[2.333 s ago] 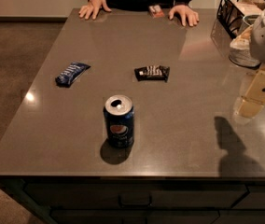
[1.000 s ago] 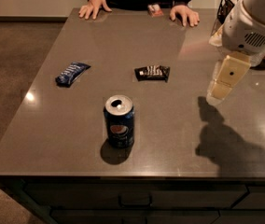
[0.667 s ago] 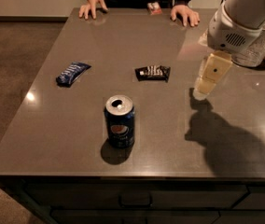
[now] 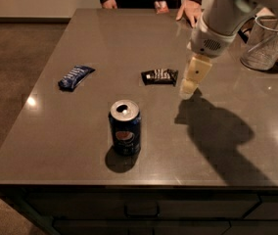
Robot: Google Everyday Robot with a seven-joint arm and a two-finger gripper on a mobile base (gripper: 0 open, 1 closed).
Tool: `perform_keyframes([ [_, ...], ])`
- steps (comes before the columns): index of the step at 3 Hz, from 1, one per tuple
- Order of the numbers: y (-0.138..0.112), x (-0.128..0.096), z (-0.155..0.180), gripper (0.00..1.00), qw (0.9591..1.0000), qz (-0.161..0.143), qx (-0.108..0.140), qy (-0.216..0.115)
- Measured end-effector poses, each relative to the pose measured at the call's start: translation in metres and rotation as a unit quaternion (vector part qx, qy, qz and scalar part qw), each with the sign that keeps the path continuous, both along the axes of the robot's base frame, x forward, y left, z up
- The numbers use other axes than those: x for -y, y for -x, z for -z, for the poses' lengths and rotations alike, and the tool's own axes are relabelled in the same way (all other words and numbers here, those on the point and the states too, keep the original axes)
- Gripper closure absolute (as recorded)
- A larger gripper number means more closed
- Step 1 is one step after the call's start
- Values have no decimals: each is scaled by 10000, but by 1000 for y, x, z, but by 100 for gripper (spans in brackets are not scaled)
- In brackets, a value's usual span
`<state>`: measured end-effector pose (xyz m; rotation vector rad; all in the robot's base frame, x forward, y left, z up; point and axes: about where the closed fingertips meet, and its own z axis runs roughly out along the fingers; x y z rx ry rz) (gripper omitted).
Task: Move rxbar chocolate near rxbar blueberry
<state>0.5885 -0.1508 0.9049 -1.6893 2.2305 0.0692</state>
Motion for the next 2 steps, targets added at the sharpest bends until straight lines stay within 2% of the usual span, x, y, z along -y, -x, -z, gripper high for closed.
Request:
perform_keyframes([
  [2,-37,-27,32,0,9995,55,-188,-248],
])
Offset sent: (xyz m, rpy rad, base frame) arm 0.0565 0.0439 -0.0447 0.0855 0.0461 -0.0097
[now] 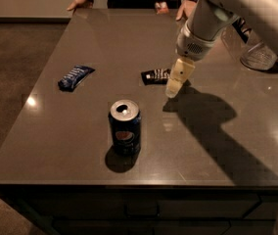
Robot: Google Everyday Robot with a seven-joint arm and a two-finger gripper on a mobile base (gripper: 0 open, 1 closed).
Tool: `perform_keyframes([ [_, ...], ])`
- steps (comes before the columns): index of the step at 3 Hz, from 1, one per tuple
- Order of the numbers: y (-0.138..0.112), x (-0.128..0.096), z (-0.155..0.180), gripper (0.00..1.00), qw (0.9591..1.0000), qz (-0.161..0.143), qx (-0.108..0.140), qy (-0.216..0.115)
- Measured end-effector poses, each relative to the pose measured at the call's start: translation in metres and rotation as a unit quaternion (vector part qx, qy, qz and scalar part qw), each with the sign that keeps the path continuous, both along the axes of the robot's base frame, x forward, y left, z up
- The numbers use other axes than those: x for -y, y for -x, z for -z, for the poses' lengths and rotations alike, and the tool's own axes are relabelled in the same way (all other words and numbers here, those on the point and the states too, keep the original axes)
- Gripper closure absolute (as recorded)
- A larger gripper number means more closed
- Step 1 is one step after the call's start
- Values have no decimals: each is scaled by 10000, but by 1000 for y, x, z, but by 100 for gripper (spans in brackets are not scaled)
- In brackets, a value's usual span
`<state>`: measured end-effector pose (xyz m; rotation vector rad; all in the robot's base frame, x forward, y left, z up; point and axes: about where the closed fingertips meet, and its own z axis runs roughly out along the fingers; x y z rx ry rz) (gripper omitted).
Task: Move rxbar chocolate near rxbar blueberry
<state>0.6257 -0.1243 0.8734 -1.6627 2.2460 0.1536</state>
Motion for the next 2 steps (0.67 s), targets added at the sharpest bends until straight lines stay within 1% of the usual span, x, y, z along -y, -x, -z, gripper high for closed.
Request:
perform_keyframes([
  [1,-14,-12,11,0,9999,18,-73,-70],
  [2,-26,-27,18,18,9996,-22,-262,-123],
])
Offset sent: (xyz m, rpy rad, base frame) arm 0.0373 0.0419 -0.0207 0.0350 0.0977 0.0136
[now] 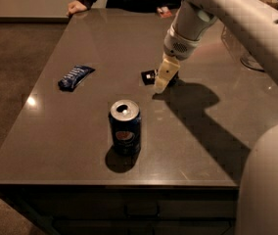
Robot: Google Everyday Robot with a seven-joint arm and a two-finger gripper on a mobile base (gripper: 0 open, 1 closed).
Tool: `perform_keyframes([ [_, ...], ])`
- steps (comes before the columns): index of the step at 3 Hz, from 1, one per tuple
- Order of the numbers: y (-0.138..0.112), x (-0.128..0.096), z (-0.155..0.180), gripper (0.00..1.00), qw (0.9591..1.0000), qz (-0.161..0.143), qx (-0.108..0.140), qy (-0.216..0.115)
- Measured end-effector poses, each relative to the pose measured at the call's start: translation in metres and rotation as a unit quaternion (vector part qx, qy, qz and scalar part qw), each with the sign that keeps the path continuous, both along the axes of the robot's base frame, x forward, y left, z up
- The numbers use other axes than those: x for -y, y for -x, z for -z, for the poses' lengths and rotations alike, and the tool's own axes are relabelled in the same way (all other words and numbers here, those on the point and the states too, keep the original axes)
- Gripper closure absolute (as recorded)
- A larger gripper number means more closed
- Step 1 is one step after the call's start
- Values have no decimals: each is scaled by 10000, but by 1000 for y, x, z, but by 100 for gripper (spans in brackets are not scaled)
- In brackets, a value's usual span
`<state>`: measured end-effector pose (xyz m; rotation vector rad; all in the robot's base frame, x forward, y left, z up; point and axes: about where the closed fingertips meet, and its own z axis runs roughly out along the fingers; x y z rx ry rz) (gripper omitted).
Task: Move rxbar chocolate near rxbar blueberry
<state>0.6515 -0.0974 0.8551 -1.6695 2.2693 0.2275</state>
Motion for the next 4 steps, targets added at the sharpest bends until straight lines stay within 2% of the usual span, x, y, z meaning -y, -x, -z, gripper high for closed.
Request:
perform_keyframes([
  [2,-10,-12,12,64,9993,9,-362,44],
  [3,-13,-24,7,88,9993,-47,-364,124],
  [4,-13,-63,-11,100,9991,-332,-269,13],
])
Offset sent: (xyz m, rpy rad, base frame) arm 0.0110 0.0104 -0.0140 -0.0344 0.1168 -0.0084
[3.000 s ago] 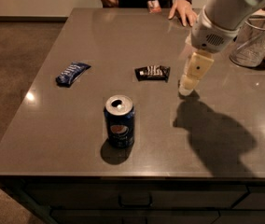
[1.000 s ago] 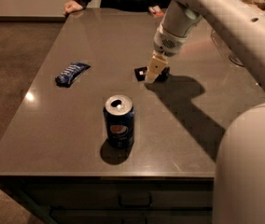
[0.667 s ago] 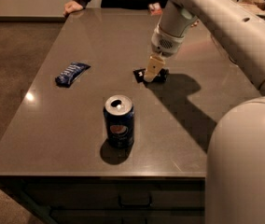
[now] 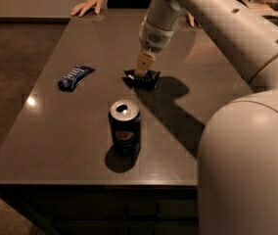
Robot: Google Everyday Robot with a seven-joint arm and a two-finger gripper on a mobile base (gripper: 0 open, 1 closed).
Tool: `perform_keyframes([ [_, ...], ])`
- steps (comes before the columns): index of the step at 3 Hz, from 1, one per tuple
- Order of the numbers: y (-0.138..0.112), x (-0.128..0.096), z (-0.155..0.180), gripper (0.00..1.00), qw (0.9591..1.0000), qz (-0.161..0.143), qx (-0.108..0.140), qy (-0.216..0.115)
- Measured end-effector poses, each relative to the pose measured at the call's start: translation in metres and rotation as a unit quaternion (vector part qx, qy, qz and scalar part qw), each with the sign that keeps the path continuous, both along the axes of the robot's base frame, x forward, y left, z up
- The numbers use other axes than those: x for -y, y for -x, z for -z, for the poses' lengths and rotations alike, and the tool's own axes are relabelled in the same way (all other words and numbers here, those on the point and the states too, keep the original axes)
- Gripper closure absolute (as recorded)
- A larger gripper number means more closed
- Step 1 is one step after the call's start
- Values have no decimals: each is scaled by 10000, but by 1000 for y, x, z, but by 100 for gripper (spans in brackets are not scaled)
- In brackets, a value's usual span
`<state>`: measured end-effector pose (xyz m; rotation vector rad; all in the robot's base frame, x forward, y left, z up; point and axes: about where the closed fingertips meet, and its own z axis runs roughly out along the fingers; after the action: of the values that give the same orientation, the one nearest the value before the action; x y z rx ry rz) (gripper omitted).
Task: Move rxbar chocolate near rxbar blueberry
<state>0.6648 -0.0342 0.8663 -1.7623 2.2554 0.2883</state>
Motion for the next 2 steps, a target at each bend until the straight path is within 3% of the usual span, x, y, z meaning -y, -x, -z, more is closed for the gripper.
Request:
perform_keyframes([
  [2,-4,-89,-10,100,9977,-672,-28,-109],
])
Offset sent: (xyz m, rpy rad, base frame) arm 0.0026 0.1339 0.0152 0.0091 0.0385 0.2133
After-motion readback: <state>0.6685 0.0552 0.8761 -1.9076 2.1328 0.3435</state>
